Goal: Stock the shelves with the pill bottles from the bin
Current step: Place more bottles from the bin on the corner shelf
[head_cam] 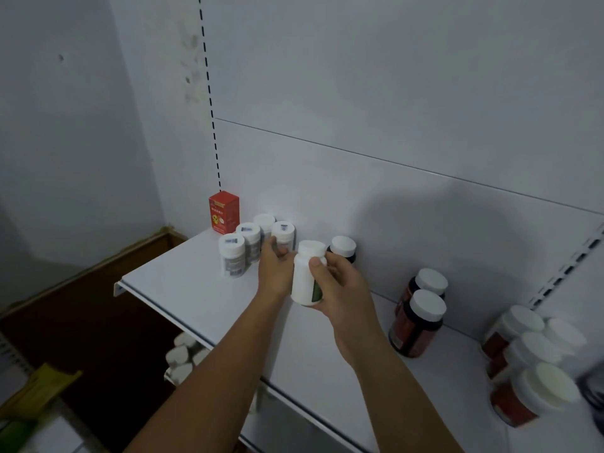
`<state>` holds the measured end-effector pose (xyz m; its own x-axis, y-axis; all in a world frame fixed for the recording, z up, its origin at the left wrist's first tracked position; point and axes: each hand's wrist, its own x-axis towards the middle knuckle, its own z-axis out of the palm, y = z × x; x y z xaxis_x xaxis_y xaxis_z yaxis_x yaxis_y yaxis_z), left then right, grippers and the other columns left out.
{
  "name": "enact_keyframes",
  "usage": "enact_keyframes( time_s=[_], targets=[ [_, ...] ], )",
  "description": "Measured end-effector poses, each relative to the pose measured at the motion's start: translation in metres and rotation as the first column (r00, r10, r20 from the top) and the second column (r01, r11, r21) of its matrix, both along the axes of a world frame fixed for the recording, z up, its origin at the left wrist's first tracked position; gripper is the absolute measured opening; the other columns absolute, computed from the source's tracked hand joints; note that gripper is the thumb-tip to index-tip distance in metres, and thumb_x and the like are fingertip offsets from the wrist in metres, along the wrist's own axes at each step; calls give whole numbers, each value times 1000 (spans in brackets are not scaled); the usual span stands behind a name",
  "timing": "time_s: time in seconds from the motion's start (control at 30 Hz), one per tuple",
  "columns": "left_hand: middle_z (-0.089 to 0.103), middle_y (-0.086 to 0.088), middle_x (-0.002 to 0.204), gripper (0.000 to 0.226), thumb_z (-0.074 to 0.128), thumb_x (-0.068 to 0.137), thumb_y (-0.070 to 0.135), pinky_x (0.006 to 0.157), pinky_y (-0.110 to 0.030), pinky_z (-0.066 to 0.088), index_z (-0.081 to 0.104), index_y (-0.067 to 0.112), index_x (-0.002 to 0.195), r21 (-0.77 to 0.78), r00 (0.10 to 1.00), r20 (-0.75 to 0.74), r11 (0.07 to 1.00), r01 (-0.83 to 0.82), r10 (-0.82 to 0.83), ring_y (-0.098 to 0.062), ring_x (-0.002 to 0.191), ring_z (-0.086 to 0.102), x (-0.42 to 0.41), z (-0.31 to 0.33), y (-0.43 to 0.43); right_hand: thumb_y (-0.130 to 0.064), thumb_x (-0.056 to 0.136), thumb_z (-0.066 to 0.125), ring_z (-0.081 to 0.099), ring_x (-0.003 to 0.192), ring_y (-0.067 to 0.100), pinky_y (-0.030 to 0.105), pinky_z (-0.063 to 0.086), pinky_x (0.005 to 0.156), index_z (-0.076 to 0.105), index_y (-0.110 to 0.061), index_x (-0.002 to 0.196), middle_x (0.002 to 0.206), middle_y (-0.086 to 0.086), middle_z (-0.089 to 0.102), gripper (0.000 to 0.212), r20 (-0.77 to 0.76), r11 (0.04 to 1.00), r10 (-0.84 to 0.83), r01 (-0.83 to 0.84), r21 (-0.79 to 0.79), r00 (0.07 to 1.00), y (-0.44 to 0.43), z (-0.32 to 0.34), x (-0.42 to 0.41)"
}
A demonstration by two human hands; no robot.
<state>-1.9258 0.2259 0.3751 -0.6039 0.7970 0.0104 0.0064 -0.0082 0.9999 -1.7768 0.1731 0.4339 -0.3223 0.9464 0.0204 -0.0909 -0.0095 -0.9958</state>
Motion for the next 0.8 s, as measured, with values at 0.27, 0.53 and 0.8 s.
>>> enact_keyframes(
  time_s=[0.27, 0.53, 0.8],
  targets=[
    [68, 2, 123, 23, 66, 101, 26, 100, -47, 58, 57, 26, 122, -54, 994, -92, 997, -63, 57, -19, 107, 67, -4, -11, 6, -28, 100, 68, 72, 103, 13, 56, 62, 90, 72, -33, 118, 109, -5, 76, 19, -44, 1000, 7, -7, 2, 999, -2, 2, 14],
    [64, 17, 133, 33, 54, 108, 41, 96, -23, 50, 59, 33, 139, 74, 861, -508, 994, 81, -32, 9, 116, 61, 22, 39, -84, -25, 102, 65, 72, 99, 12, 54, 62, 91, 72, -27, 112, 101, -7, 77, 12, -110, 1000, -14, 13, -11, 994, -16, 25, 56],
    [46, 7, 161, 72, 57, 97, 63, 116, -48, 42, 32, 36, 159, -81, 416, -902, 993, 91, -112, -18, 145, 44, 82, 61, -159, -29, 99, 67, 72, 110, 17, 44, 63, 87, 69, -19, 129, 113, -3, 76, 31, -204, 998, -40, 28, -59, 978, -50, 34, 148]
  ],
)
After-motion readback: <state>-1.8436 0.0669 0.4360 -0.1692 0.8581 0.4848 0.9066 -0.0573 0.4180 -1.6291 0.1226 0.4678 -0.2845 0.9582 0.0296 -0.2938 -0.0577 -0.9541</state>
